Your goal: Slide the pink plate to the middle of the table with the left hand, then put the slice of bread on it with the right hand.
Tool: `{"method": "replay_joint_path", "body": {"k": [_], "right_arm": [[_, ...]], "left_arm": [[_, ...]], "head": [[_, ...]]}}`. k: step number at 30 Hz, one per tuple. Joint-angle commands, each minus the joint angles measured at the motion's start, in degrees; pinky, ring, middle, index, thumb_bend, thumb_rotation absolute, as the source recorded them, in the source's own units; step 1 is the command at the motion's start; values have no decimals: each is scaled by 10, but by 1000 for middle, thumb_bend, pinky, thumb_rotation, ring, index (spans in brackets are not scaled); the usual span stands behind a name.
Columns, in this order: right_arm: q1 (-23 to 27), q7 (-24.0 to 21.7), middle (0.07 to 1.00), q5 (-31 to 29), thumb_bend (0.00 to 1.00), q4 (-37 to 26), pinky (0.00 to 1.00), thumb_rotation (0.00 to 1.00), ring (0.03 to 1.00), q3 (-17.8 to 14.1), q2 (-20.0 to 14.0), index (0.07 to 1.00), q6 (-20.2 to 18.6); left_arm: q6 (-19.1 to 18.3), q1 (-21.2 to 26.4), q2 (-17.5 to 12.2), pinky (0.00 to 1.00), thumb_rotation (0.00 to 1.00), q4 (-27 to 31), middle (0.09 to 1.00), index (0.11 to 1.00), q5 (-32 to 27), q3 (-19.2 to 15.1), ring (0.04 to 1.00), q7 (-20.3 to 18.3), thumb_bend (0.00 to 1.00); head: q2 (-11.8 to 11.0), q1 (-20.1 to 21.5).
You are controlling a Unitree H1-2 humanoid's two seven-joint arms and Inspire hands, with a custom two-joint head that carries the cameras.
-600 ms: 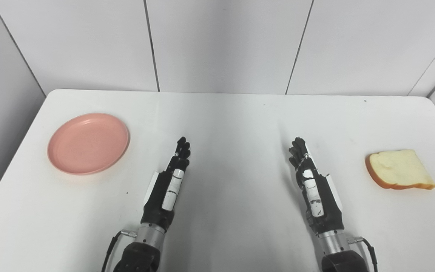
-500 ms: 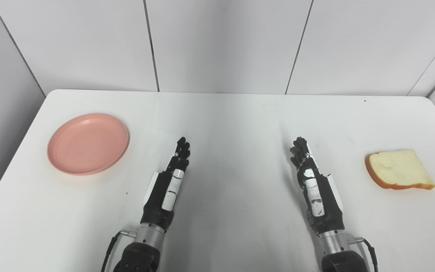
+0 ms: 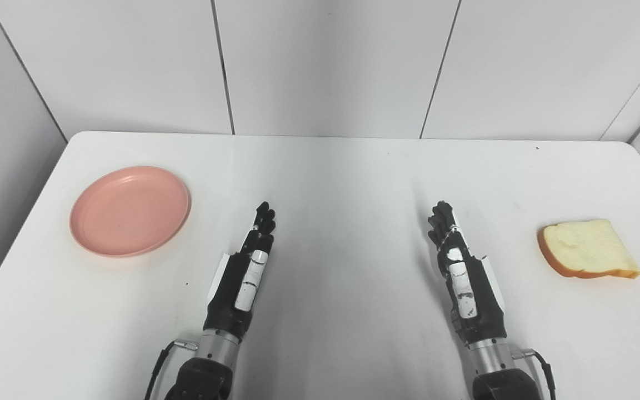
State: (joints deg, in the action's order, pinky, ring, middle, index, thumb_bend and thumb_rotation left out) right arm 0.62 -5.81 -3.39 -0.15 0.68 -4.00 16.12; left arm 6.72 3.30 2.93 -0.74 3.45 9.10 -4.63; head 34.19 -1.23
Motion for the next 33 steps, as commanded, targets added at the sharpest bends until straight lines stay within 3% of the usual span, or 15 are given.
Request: {"method": "replay_joint_path", "body": {"k": [1, 4, 9, 15, 19, 26, 33], "right_arm": [[4, 4, 986, -2, 721, -7, 1000, 1000, 987, -4, 3, 981, 20], [8, 3, 984, -5, 725, -3, 1000, 1000, 984, -5, 2, 980, 18], [3, -5, 995, -7, 700, 1, 1000, 1000, 991, -4, -5, 993, 31], [5, -14, 999, -25, 706, 31, 1000, 1000, 998, -10, -13, 998, 58], [1, -15, 1000, -30, 696, 34, 1000, 1000, 1000, -14, -17, 1000, 61], [2, -24, 1000, -49, 695, 33, 1000, 1000, 1000, -18, -27, 1000, 46], [13, -34, 1000, -64, 775, 64, 1000, 1000, 1000, -21, -29, 1000, 61]], "left_arm": [[2, 8, 4, 1000, 1000, 14, 1000, 1000, -12, 6, 1000, -12, 722], [-3, 13, 5, 1000, 1000, 12, 1000, 1000, -4, 5, 1000, -7, 726], [31, 10, 10, 1000, 1000, -1, 1000, 1000, 16, 6, 1000, 9, 694], [19, 25, 8, 1000, 1000, -8, 1000, 1000, 5, 8, 1000, -4, 740], [38, 38, 5, 1000, 1000, -16, 1000, 1000, 3, -8, 1000, 7, 740], [8, 66, -14, 1000, 1000, 12, 1000, 1000, -55, -39, 1000, -16, 736], [-6, 86, -33, 1000, 1000, 22, 1000, 1000, -82, -83, 1000, -7, 773]], "head": [[-4, -1], [-10, -9], [-26, -47], [-57, -135], [-76, -171], [-105, -223], [-119, -236]]}}
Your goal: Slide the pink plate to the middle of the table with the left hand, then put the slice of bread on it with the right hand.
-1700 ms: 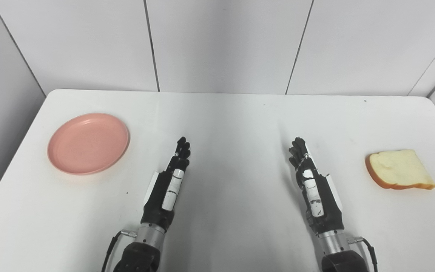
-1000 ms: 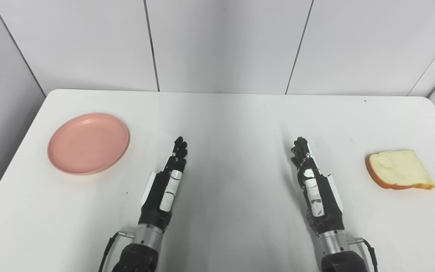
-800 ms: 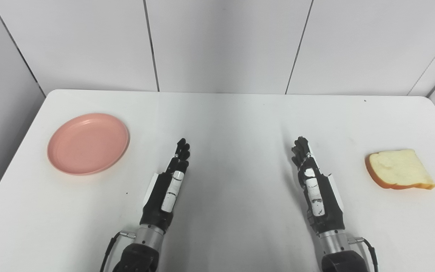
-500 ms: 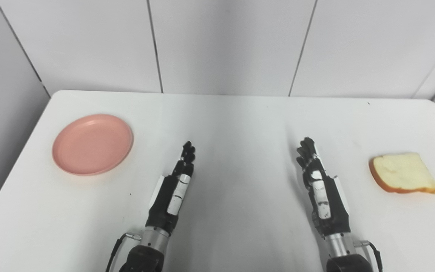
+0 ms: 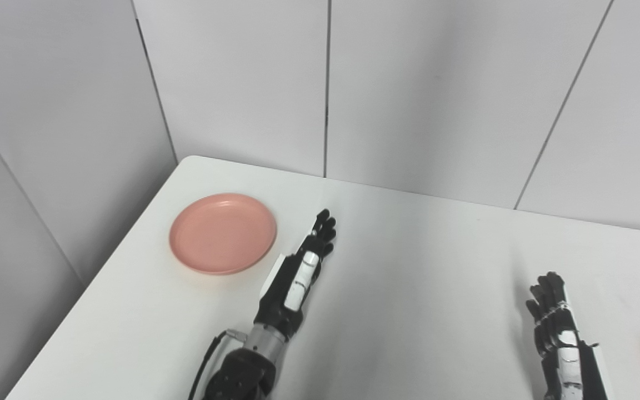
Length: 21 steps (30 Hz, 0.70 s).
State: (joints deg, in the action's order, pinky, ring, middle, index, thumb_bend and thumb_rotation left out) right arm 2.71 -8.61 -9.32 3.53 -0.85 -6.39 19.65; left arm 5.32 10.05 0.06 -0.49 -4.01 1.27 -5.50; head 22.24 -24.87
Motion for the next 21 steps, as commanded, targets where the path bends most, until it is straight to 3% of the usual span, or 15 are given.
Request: {"method": "replay_joint_path", "body": {"k": [1, 4, 8, 15, 19, 21], "right_arm": [[-6, -6, 1000, -6, 788, 30, 1000, 999, 1000, -7, -4, 1000, 29], [-8, -3, 1000, -9, 807, 23, 1000, 997, 1000, -8, 2, 1000, 21], [-12, 0, 995, -19, 675, 19, 1000, 964, 1000, -11, 8, 992, 10], [-8, 2, 990, -12, 677, 20, 1000, 965, 993, -11, 14, 987, 13], [-7, 0, 985, -17, 704, 20, 1000, 960, 994, -12, 14, 982, 13], [-8, 2, 983, -14, 713, 19, 1000, 958, 989, -13, 15, 977, 11]], "left_arm": [[11, 20, -6, 1000, 1000, 20, 1000, 1000, -9, -10, 1000, 4, 771], [17, 26, -15, 1000, 1000, 21, 1000, 1000, -15, -31, 1000, 10, 770], [17, 37, -32, 995, 1000, 13, 994, 1000, -29, -58, 993, 13, 813], [56, 60, -54, 947, 1000, -25, 908, 920, -30, -104, 902, 36, 839], [79, 83, -70, 863, 1000, -58, 846, 884, -41, -128, 850, 41, 849], [70, 92, -82, 853, 1000, -64, 826, 858, -40, -135, 840, 46, 867]], "head": [[1, 0], [-6, -2], [-13, -4], [-24, -5], [-26, -8], [-26, -10]]}}
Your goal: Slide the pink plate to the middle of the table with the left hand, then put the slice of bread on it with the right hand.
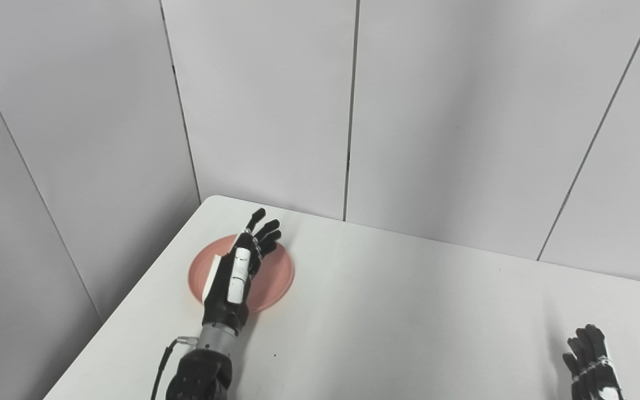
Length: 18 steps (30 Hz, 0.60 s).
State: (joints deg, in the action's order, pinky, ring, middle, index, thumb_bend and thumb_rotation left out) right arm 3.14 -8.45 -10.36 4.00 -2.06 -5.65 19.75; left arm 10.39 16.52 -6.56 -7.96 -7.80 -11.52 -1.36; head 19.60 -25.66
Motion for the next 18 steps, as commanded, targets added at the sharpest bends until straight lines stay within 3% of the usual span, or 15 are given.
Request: {"method": "replay_joint_path", "body": {"k": [1, 5, 14, 18], "right_arm": [[-12, 1, 982, -3, 716, 13, 1000, 956, 987, -1, 8, 976, 9], [-15, 1, 975, -5, 719, 5, 1000, 950, 981, -1, 8, 970, 4], [-17, -4, 972, -8, 738, 0, 1000, 941, 978, 1, 7, 965, 6], [-17, -3, 974, -6, 754, -1, 1000, 943, 982, 0, 6, 967, 6]], "left_arm": [[13, 32, -21, 866, 1000, 8, 820, 848, 1, -13, 840, 13, 877], [23, 58, -36, 762, 1000, -26, 755, 771, 21, -34, 761, 50, 887], [23, 97, -81, 711, 1000, -90, 719, 707, 31, -60, 720, 80, 906], [53, 118, -109, 668, 1000, -154, 685, 676, 37, -69, 684, 94, 902]], "head": [[0, -2], [0, -5], [-1, -10], [1, -11]]}}
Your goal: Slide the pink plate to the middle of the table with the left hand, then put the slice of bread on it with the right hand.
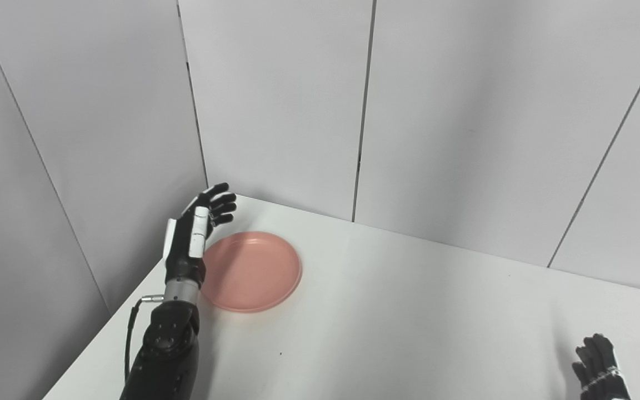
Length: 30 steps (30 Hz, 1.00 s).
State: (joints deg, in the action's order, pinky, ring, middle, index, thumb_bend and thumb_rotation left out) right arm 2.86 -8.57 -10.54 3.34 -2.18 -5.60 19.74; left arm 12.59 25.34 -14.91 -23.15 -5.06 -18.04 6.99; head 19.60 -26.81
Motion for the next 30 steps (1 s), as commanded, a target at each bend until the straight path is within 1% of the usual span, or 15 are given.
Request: {"method": "replay_joint_path", "body": {"k": [1, 5, 8, 10, 12, 14, 18, 19, 22, 25, 26, 28, 30], "right_arm": [[-14, -2, 972, -4, 760, 5, 1000, 941, 981, 1, 5, 964, 7], [-15, -4, 970, -8, 763, 1, 1000, 934, 976, 1, 5, 961, 6], [-17, -5, 969, -10, 761, -3, 1000, 934, 976, 1, 4, 960, 4], [-18, -6, 970, -12, 764, -6, 1000, 935, 978, 2, 3, 962, 4], [-19, -7, 968, -13, 776, -10, 1000, 930, 972, 3, 2, 959, 1], [-20, -6, 969, -13, 781, -16, 1000, 932, 973, 4, 1, 959, -4], [-21, -7, 969, -14, 783, -21, 1000, 934, 975, 5, -1, 961, -8], [-22, -8, 969, -14, 798, -24, 1000, 929, 977, 6, -2, 961, -10], [-24, -8, 970, -17, 805, -30, 1000, 924, 974, 7, -3, 961, -12], [-25, -9, 969, -18, 792, -30, 1000, 927, 973, 7, -5, 961, -11], [-25, -8, 969, -18, 798, -31, 1000, 928, 975, 7, -5, 961, -12], [-26, -7, 967, -19, 803, -34, 1000, 923, 975, 6, -5, 959, -16], [-26, -7, 967, -20, 803, -34, 1000, 919, 975, 6, -5, 958, -15]], "left_arm": [[33, 33, -33, 661, 1000, -12, 684, 677, 10, -4, 681, 10, 904], [32, 42, -57, 642, 1000, -47, 694, 690, 2, -4, 686, -1, 918], [6, 43, -72, 657, 1000, -57, 705, 700, -12, -4, 698, -15, 916], [0, 42, -82, 672, 1000, -66, 719, 709, -19, -2, 713, -25, 903], [-9, 40, -91, 730, 1000, -72, 757, 746, -22, 2, 756, -36, 919], [-18, 38, -96, 746, 1000, -80, 772, 762, -27, 4, 773, -47, 918], [-28, 35, -101, 796, 1000, -95, 802, 790, -44, 8, 807, -77, 880], [-30, 34, -102, 832, 1000, -98, 820, 807, -49, 9, 829, -85, 868], [-20, 31, -103, 836, 1000, -113, 848, 835, -61, 11, 856, -110, 823], [-7, 30, -100, 840, 1000, -134, 861, 842, -80, 12, 864, -147, 832], [-6, 30, -98, 855, 1000, -140, 866, 846, -84, 12, 871, -155, 857], [-14, 29, -91, 868, 1000, -141, 873, 854, -91, 11, 880, -160, 878], [-16, 28, -88, 886, 1000, -145, 880, 861, -92, 13, 891, -167, 895]], "head": [[1, 0], [5, 3], [6, 1], [6, 0], [7, 1], [7, 1], [9, 3], [10, 2], [10, 2], [13, 2], [13, 2], [13, 2], [13, 2]]}}
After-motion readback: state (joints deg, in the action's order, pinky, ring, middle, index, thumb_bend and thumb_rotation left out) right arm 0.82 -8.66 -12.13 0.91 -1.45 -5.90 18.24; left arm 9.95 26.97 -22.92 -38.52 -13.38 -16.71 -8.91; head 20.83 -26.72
